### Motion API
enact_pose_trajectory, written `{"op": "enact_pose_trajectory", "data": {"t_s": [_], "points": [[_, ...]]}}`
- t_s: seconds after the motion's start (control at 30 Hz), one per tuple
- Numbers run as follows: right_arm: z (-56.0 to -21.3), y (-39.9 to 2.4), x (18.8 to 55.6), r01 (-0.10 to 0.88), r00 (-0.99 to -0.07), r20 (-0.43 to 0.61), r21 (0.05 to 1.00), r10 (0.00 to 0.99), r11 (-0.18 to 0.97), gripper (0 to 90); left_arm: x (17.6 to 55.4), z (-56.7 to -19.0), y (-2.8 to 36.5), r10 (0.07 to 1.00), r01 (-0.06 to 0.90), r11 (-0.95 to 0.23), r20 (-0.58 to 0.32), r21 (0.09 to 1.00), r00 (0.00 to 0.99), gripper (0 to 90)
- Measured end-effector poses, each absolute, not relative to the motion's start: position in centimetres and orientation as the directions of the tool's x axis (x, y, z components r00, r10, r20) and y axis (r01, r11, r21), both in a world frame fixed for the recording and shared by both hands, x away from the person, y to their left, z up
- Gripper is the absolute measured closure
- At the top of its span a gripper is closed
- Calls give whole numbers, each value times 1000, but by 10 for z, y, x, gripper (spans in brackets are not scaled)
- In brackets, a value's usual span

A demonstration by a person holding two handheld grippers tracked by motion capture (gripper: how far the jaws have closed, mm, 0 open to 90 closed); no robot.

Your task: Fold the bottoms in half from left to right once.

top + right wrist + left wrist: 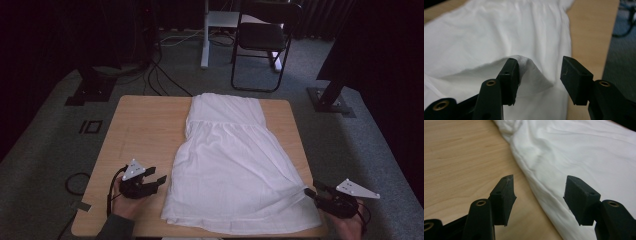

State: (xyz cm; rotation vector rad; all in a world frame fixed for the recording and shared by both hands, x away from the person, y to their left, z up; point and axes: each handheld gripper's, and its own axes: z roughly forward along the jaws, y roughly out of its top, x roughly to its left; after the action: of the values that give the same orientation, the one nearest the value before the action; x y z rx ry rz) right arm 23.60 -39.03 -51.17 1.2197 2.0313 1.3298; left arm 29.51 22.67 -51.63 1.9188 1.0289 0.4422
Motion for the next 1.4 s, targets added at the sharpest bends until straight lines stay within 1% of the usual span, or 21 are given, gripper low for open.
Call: {"op": "enact_pose_trajectory", "data": {"t_s": [0.07, 0.2, 0.3, 0.4, 0.5, 0.67, 0.77, 0.9, 1.0, 1.03, 1.07, 1.1, 1.17, 1.23, 1.3, 1.4], "points": [[-501, -390, 237, 408, -547, 93, 898, 832, 167, 474, 303, -518, 224, 804, 490, -252, -101, 835, 585, 416], [-493, -399, 226, 394, -541, 79, 903, 837, 169, 470, 311, -511, 217, 802, 471, -273, -72, 839, 593, 415], [-494, -410, 211, 386, -529, 87, 911, 844, 148, 469, 314, -508, 214, 803, 465, -284, -57, 839, 594, 412], [-499, -421, 198, 385, -518, 96, 914, 850, 131, 469, 325, -503, 207, 800, 465, -297, -48, 834, 598, 410], [-503, -424, 194, 386, -524, 97, 912, 846, 134, 470, 336, -502, 200, 802, 460, -309, -32, 833, 596, 408], [-503, -426, 189, 374, -526, 96, 918, 845, 128, 472, 351, -508, 194, 813, 485, -287, -59, 826, 580, 407], [-504, -427, 191, 368, -520, 119, 925, 846, 96, 476, 361, -515, 190, 815, 505, -295, -63, 811, 576, 407], [-511, -412, 213, 390, -531, 134, 915, 837, 101, 483, 374, -519, 186, 815, 523, -291, -78, 801, 574, 408], [-519, -393, 246, 407, -526, 159, 910, 836, 83, 493, 382, -515, 186, 815, 533, -272, -103, 801, 571, 409], [-519, -393, 246, 407, -526, 159, 910, 836, 83, 493, 382, -515, 186, 815, 533, -272, -103, 801, 571, 409], [-521, -388, 255, 412, -527, 164, 908, 834, 82, 496, 387, -512, 184, 815, 537, -264, -112, 801, 568, 409], [-525, -371, 287, 436, -519, 151, 893, 841, 109, 511, 392, -511, 181, 816, 539, -279, -99, 795, 569, 409], [-527, -362, 307, 447, -511, 146, 887, 847, 117, 523, 399, -515, 176, 816, 559, -282, -112, 780, 568, 414], [-529, -349, 334, 477, -489, 130, 867, 862, 141, 525, 406, -522, 172, 817, 582, -289, -121, 760, 564, 414], [-532, -336, 365, 518, -480, 115, 837, 870, 175, 521, 411, -530, 169, 817, 606, -280, -146, 745, 557, 411], [-536, -320, 399, 567, -459, 91, 796, 884, 212, 509, 416, -538, 164, 816, 623, -278, -162, 731, 555, 412]]}}
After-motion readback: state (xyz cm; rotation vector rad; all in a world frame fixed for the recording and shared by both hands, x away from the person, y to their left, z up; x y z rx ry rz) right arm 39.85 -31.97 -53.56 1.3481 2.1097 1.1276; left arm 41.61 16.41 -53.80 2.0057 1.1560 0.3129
